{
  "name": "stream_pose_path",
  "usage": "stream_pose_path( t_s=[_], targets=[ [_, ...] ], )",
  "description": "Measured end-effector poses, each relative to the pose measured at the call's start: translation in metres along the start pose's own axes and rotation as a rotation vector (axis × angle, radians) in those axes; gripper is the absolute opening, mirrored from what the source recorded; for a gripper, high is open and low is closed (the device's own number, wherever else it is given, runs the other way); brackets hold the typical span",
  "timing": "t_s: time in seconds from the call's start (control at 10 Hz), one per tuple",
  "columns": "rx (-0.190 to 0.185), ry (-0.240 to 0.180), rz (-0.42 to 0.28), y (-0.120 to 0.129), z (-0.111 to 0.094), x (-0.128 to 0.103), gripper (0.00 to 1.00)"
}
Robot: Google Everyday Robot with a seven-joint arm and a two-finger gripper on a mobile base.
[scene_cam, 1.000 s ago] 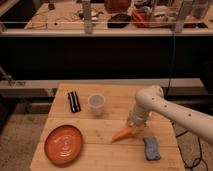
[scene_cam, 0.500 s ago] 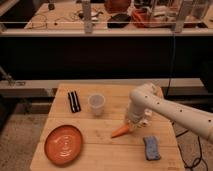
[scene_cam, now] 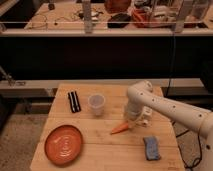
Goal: Drag the pepper across the table
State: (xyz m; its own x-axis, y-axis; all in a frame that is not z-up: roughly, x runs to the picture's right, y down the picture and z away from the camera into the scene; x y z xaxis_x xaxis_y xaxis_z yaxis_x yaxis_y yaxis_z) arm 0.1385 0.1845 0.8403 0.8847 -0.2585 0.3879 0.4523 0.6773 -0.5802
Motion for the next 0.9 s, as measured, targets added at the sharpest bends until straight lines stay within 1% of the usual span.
stream_pose_path(
  t_s=[0.3, 0.4, 0.9],
  targets=[
    [0.004, 0.001, 0.024, -0.013, -0.002, 0.009, 0.0],
    [0.009, -0.001, 0.027, -0.021, -0.003, 0.013, 0.0],
    [0.022, -0.008, 0.037, -0.039, -0.006, 0.02, 0.0]
  ],
)
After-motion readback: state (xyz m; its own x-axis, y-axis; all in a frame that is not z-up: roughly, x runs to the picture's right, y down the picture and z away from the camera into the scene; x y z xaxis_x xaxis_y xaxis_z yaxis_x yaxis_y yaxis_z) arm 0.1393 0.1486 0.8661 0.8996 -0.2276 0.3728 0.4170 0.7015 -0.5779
